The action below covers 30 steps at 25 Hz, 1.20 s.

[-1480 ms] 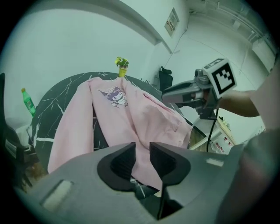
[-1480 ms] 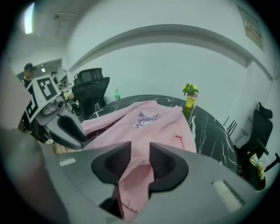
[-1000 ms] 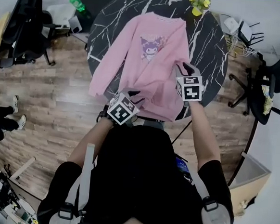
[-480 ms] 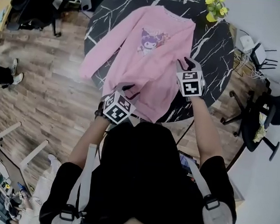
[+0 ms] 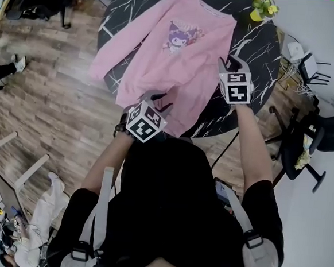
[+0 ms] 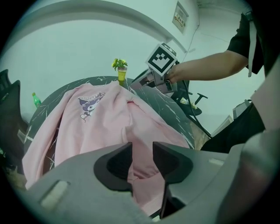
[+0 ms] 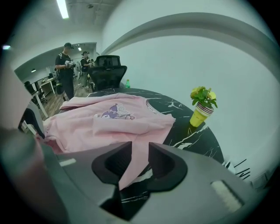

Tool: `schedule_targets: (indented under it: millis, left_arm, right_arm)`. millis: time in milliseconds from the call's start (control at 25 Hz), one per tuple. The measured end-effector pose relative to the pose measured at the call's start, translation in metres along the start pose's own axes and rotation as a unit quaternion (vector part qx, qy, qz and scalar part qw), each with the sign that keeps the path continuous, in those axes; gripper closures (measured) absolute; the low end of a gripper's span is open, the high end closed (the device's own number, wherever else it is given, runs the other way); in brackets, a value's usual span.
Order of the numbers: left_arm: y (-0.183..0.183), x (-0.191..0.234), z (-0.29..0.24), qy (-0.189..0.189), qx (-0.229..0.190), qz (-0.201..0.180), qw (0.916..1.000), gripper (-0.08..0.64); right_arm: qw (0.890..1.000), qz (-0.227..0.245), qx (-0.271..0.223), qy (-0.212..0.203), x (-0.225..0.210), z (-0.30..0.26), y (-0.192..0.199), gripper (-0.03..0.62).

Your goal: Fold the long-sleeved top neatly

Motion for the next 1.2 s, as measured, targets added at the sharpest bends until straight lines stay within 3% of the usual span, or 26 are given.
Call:
schedule_targets:
  millis: [160, 320, 520, 640, 920, 1040, 1200]
  left_arm:
    - [-0.004, -0.015, -0.005, 0.028, -0.005, -0.006, 0.9996, 0.402]
    - [-0.007, -0.036, -0.013, 0.028, 0.005, -0.003, 0.9996, 0.402]
    - [-0.003, -0.060, -0.035, 0.015, 0.011, 0.068, 0.9975, 0.403]
    - [-0.004, -0.074, -0.051, -0.019, -0.002, 0.122, 0.9924, 0.402]
    - [0.001, -0.109, -0.075, -0.091, 0.002, 0.207, 0.9741, 0.394]
    - [0.007, -0.111, -0.081, -0.105, 0.005, 0.233, 0.9667, 0.394]
    - [0.010, -0.113, -0.086, -0.101, 0.007, 0.246, 0.9640, 0.408]
  right_arm:
    - [1.000, 0.000, -0.004, 0.005, -0.008, 0.010, -0.004, 0.466]
    - [0.999, 0.030, -0.013, -0.011, -0.017, 0.009, -0.010, 0.466]
    - [0.990, 0.122, -0.029, -0.070, -0.033, -0.016, -0.024, 0.464]
    - [0.969, 0.214, -0.043, -0.116, -0.044, -0.032, -0.034, 0.443]
    - [0.899, 0.387, -0.025, -0.204, -0.046, -0.051, -0.039, 0.390]
    - [0.874, 0.431, -0.003, -0.225, -0.039, -0.064, -0.041, 0.381]
    - [0.859, 0.447, 0.032, -0.246, -0.030, -0.079, -0.039, 0.360]
Point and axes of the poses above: the fingertips, and each gripper's own axes: z backward along the fingers, x to its left, y out of its underside, the point moved 7 cm from there along z, backward along the fingers, and after that the axes turned 4 degrees about z, right-handed, at the moved point
